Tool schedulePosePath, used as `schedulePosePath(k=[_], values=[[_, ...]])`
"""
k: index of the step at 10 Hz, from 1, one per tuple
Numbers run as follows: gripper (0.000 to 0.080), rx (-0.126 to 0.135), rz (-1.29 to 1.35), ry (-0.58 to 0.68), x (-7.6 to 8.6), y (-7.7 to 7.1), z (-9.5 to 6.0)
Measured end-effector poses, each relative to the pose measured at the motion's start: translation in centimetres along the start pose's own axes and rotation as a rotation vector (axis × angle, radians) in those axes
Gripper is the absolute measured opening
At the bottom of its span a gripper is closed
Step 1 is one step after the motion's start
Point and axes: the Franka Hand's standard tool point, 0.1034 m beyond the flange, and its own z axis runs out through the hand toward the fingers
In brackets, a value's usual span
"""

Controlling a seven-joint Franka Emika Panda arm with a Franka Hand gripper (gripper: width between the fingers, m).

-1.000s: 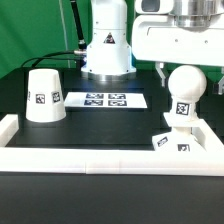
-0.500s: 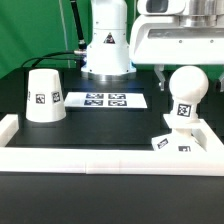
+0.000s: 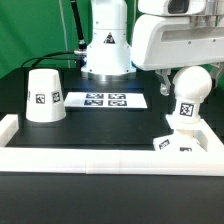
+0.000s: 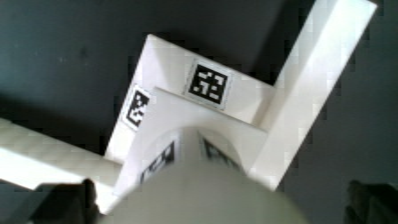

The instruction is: Assemble lamp

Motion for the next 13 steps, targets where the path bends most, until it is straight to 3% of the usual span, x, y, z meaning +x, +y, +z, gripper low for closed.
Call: schedulePosePath(k=[3,9,13], values=[[0.0698,-0.001,-0.248,-0.003,-0.4,1.5,0.2],[0.0698,-0.026,-0.508,-0.011,0.5,1.0,-0.1],[0.0698,-0.024,-0.530,-0.010,0.9,0.4,-0.1]])
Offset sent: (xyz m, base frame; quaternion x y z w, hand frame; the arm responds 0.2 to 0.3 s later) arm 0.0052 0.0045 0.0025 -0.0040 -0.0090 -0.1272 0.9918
